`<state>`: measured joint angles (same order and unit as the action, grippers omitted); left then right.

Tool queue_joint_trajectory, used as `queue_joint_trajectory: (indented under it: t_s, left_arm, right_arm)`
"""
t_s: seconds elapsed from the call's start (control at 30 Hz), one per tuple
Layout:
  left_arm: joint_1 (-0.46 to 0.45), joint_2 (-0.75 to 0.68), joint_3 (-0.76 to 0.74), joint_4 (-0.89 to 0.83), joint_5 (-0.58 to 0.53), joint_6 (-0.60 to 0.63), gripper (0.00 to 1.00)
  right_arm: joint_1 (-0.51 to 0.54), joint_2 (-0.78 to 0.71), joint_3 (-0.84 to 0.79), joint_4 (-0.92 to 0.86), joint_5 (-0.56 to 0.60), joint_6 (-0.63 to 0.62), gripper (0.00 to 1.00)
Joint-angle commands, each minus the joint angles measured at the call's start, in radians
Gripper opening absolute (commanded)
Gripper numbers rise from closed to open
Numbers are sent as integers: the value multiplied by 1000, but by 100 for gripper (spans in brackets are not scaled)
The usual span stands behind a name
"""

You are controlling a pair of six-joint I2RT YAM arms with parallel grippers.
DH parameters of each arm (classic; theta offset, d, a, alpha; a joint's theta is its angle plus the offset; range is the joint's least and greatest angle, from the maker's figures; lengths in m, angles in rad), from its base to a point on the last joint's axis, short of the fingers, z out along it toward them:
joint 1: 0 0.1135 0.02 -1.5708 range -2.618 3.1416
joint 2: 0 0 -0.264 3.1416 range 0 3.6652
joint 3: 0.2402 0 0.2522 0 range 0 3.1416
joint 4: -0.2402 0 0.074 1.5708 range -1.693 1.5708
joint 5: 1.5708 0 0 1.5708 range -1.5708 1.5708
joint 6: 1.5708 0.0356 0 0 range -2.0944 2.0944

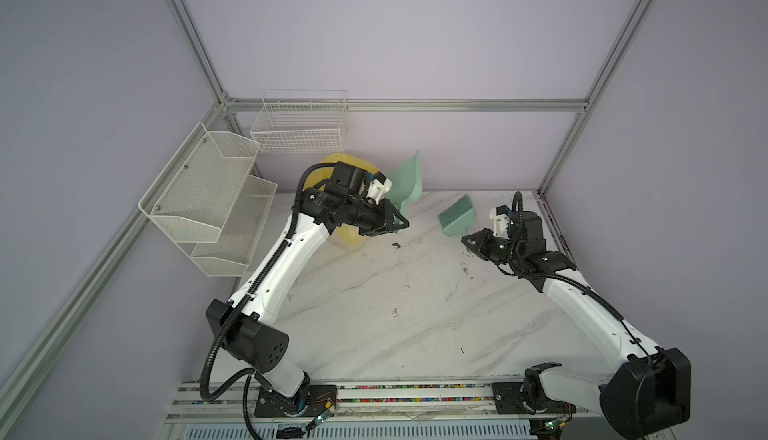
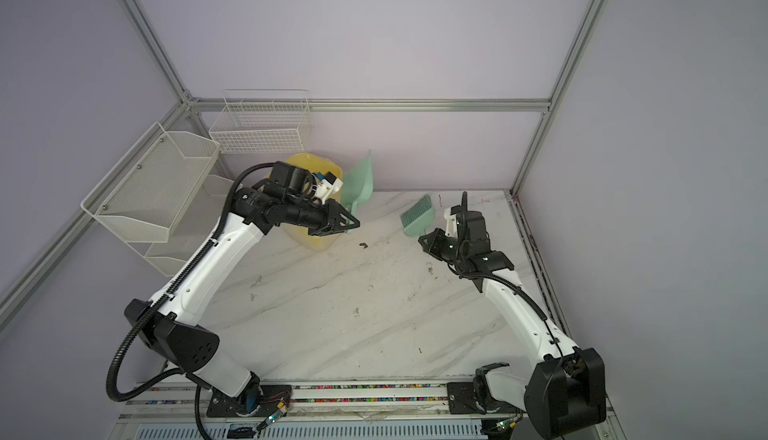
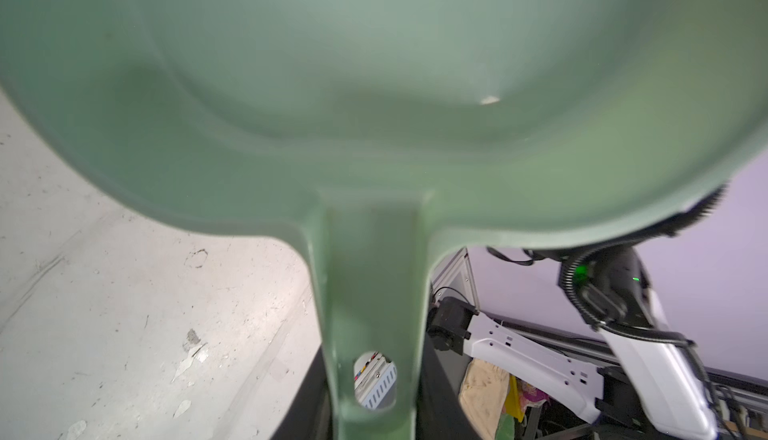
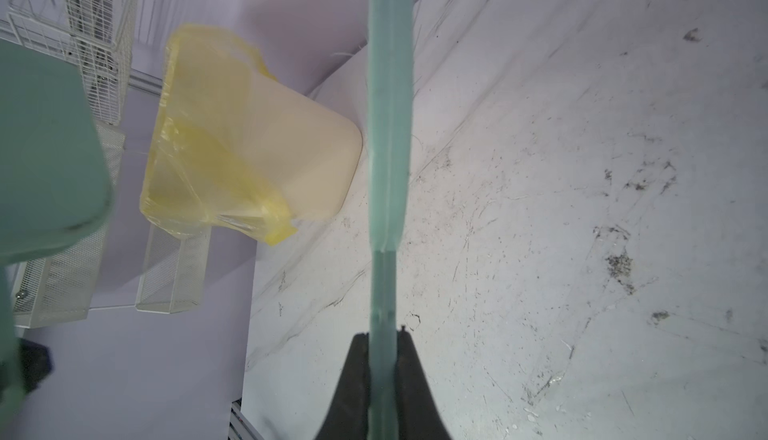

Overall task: Sweep away the paper scraps from the table
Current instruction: 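Bring the empty dustpan down beside the bin with the left gripper while right brush approaches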

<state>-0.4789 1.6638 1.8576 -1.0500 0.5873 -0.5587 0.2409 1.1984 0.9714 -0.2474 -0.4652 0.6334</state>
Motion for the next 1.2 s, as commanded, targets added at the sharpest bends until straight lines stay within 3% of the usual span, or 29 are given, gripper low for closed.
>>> queue_joint_trajectory:
  t_s: [0.0, 0.37, 0.5, 0.73, 0.97, 1.17]
  left_arm:
    - [-63, 59, 134, -131, -176, 99, 0]
    - [-176, 263, 210, -207, -477, 179, 0]
    - [-187, 340, 233, -206, -517, 216, 0]
    - [-207, 512, 351, -206, -571, 283, 0]
    - [-216, 654, 490, -187, -601, 387, 0]
    - [-221, 732, 519, -141, -630, 403, 0]
  right_arm:
    - [-29, -62, 40, 7, 28, 11, 0]
    - [-90, -133, 39, 38, 63, -21, 0]
    - [-94, -117, 9, 81, 41, -14, 0]
    - [-95, -102, -136, 378, -90, 124, 0]
    - [-94, -12, -195, 437, -135, 145, 0]
    - [-95, 48, -258, 532, -182, 194, 0]
